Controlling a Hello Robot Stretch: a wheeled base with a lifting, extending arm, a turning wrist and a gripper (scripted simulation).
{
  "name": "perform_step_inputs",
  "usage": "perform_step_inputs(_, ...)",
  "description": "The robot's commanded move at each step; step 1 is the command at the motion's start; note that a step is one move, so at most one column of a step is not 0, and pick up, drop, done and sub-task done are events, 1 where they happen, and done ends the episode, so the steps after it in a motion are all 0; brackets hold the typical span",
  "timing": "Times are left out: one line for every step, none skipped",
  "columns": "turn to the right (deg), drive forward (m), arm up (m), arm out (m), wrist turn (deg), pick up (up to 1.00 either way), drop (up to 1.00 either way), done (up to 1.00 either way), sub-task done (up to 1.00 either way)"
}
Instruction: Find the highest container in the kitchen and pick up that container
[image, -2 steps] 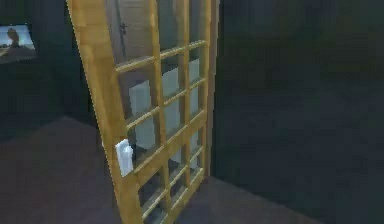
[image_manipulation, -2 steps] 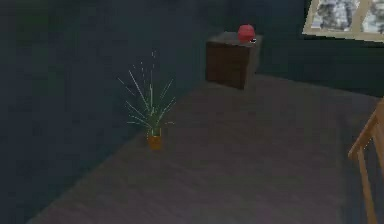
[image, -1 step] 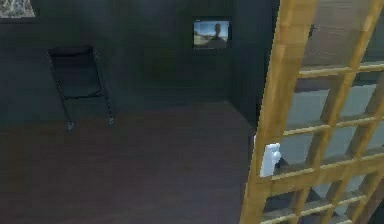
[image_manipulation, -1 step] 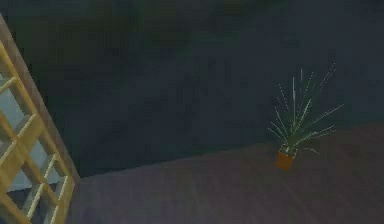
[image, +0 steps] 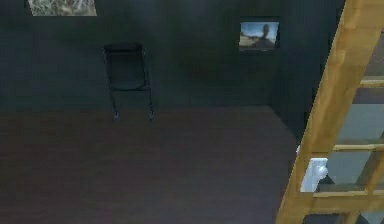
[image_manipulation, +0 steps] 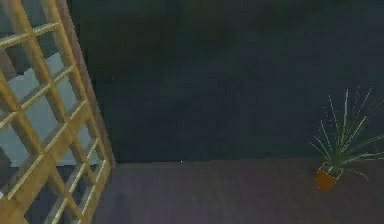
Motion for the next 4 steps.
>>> perform_step_inputs(0.0, 0.15, 0.0, 0.0, 0.0, 0.0, 0.0, 0.0, 0.0)
perform_step_inputs(-6.0, 0.0, 0.0, 0.0, 0.0, 0.0, 0.0, 0.0, 0.0)
perform_step_inputs(0.0, 0.8, 0.0, 0.0, 0.0, 0.0, 0.0, 0.0, 0.0)
perform_step_inputs(45.0, 0.0, 0.0, 0.0, 0.0, 0.0, 0.0, 0.0, 0.0)
